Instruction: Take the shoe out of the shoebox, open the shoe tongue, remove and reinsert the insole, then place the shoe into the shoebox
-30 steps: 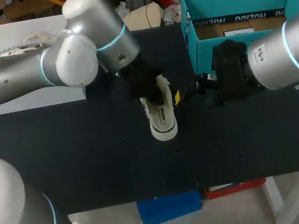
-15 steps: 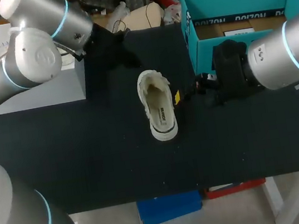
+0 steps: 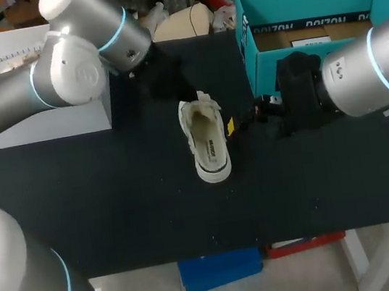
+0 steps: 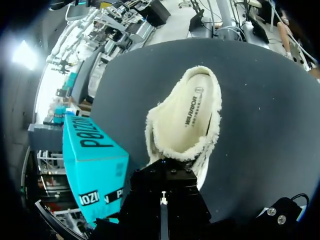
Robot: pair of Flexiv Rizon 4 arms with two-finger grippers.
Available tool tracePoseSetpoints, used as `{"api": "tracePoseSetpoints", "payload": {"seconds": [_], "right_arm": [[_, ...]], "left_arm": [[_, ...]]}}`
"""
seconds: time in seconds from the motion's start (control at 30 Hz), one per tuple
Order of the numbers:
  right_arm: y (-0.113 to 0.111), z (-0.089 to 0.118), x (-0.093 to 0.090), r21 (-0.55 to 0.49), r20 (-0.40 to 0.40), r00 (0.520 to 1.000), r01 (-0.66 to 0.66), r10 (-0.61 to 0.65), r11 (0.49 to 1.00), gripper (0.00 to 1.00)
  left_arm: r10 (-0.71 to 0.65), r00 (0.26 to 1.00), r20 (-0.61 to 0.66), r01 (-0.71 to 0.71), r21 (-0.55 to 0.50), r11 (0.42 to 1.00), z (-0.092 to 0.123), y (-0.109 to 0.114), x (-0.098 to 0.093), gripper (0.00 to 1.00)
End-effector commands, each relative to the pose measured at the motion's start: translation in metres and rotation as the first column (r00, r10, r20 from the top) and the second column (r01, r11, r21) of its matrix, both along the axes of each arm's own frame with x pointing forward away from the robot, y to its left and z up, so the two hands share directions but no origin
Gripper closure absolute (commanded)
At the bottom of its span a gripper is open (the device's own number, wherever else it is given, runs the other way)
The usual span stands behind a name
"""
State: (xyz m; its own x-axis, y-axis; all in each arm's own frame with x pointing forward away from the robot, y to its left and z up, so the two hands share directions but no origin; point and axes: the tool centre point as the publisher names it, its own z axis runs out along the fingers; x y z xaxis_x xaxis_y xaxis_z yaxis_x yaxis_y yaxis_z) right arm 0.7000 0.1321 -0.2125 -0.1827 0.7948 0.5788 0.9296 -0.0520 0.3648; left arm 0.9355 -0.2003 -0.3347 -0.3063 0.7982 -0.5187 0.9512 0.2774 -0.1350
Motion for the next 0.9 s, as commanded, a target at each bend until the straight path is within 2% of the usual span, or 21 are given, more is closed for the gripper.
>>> {"api": "tracePoseSetpoints", "payload": {"seconds": [0.03, 0.17, 0.4, 0.47, 0.57, 0.67, 0.7, 0.73, 0.8, 0.9], "right_arm": [[0.002, 0.0, 0.0, -0.003, 0.0, 1.0, 0.002, -0.002, 1.0, 0.0], [0.002, 0.0, 0.0, -0.003, 0.0, 1.0, 0.002, -0.002, 1.0, 0.0], [0.002, 0.0, 0.0, -0.003, 0.0, 1.0, 0.002, -0.002, 1.0, 0.0], [0.002, 0.0, 0.0, -0.003, 0.0, 1.0, 0.002, -0.002, 1.0, 0.0], [0.002, 0.0, 0.0, -0.003, 0.0, 1.0, 0.002, -0.002, 1.0, 0.0], [0.002, 0.0, 0.0, -0.003, 0.0, 1.0, 0.002, -0.002, 1.0, 0.0], [0.002, 0.0, 0.0, -0.003, 0.0, 1.0, 0.002, -0.002, 1.0, 0.0], [0.002, 0.0, 0.0, -0.003, 0.0, 1.0, 0.002, -0.002, 1.0, 0.0], [0.002, 0.0, 0.0, -0.003, 0.0, 1.0, 0.002, -0.002, 1.0, 0.0], [0.002, 0.0, 0.0, -0.003, 0.0, 1.0, 0.002, -0.002, 1.0, 0.0]], "left_arm": [[0.008, 1.0, -0.018, -0.008, 0.005, 1.0, -0.017, 0.004, -0.01, 1.0], [-0.002, 0.999, -0.04, 0.002, 0.001, 1.0, -0.025, 0.007, -0.026, 1.0], [-0.012, 0.997, -0.074, 0.013, 0.007, 1.0, -0.042, 0.004, -0.036, 1.0], [-0.02, 0.998, -0.068, 0.021, 0.005, 1.0, -0.036, 0.003, -0.037, 1.0], [-0.051, 0.998, -0.026, 0.052, 0.011, 0.999, -0.014, 0.004, -0.036, 1.0], [-0.104, 0.995, -0.004, 0.104, 0.061, 0.993, 0.007, 0.01, -0.04, 1.0], [-0.124, 0.992, 0.005, 0.123, 0.075, 0.99, 0.012, 0.012, -0.041, 0.97], [-0.145, 0.989, 0.008, 0.144, 0.096, 0.985, 0.016, 0.014, -0.042, 0.83], [-0.189, 0.982, 0.013, 0.186, 0.124, 0.975, 0.021, 0.018, -0.045, 0.69], [-0.231, 0.972, 0.035, 0.22, 0.2, 0.955, 0.023, 0.026, -0.048, 0.57]]}}
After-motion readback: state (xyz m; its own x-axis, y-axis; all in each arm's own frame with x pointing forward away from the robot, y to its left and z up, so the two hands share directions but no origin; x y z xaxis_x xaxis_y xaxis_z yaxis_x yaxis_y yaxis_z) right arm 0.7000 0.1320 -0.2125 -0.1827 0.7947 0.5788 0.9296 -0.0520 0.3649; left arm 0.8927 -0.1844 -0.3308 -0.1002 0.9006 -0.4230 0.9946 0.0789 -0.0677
